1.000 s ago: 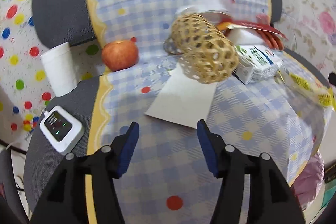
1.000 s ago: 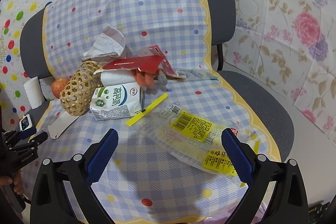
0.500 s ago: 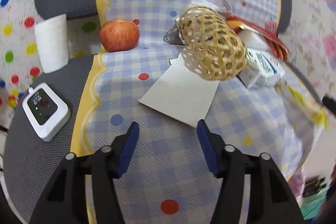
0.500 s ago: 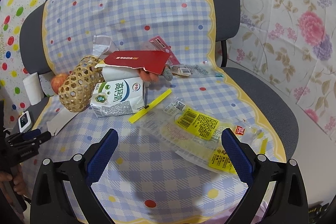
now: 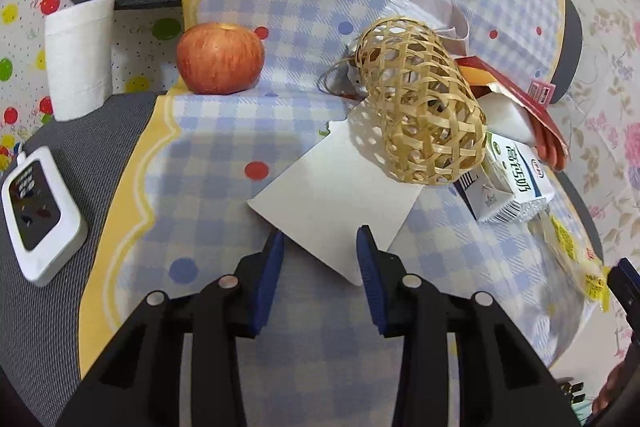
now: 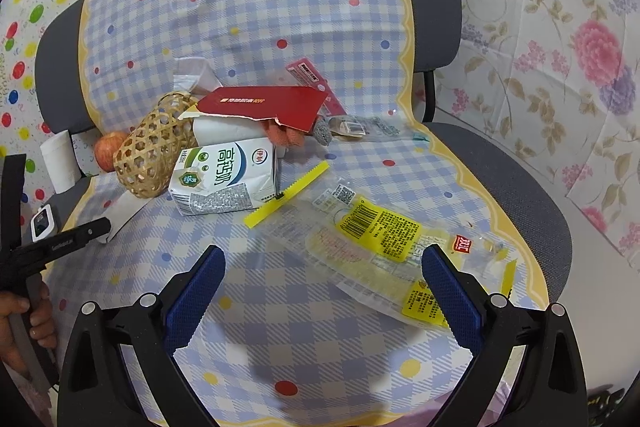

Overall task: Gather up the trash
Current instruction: 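Close the left tool on the white paper strip, then grasp the clear plastic bag with yellow labels with the right tool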

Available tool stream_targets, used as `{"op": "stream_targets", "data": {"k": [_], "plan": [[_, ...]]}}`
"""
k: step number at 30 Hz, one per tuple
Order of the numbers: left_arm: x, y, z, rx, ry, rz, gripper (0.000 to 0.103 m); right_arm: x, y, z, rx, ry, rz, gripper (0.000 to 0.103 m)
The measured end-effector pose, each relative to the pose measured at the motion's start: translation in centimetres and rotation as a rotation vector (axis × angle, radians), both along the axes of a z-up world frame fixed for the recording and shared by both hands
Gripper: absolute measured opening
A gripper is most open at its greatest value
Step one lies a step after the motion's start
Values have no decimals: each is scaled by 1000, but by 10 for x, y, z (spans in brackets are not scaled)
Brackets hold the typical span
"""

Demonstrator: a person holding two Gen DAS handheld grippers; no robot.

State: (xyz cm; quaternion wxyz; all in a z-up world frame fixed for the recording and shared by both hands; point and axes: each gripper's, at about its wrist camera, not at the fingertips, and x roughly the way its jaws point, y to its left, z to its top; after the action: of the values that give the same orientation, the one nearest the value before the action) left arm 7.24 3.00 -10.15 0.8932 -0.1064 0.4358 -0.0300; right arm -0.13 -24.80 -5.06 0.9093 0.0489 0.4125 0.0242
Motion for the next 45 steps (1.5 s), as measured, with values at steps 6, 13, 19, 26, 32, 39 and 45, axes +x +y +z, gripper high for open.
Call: {"op": "stream_targets", "data": {"k": [6,13,19,26,32,39,45], "plan": [[0,5,8,-24,-45,16,8,-2,-8,-1,-15,4,-20,97],[-45,21,61,17,-281,68,1,-4,-37,1,-8,-5,-103,94],[-62,31,91,77,-369,144,0,-11,-50,-1,-51,-14,-114,65],[-67,25,95,120,-384,134,0,-13,-75,-17,9,18,-151,57],[-66,18,83,141,-357,124,0,2,-110,-40,91,52,-220,54],[-59,19,73,153,-326,137,0,13,-122,-59,114,80,-235,55],[-58,18,67,162,-307,142,0,-4,-119,-40,119,2,-255,55]]}}
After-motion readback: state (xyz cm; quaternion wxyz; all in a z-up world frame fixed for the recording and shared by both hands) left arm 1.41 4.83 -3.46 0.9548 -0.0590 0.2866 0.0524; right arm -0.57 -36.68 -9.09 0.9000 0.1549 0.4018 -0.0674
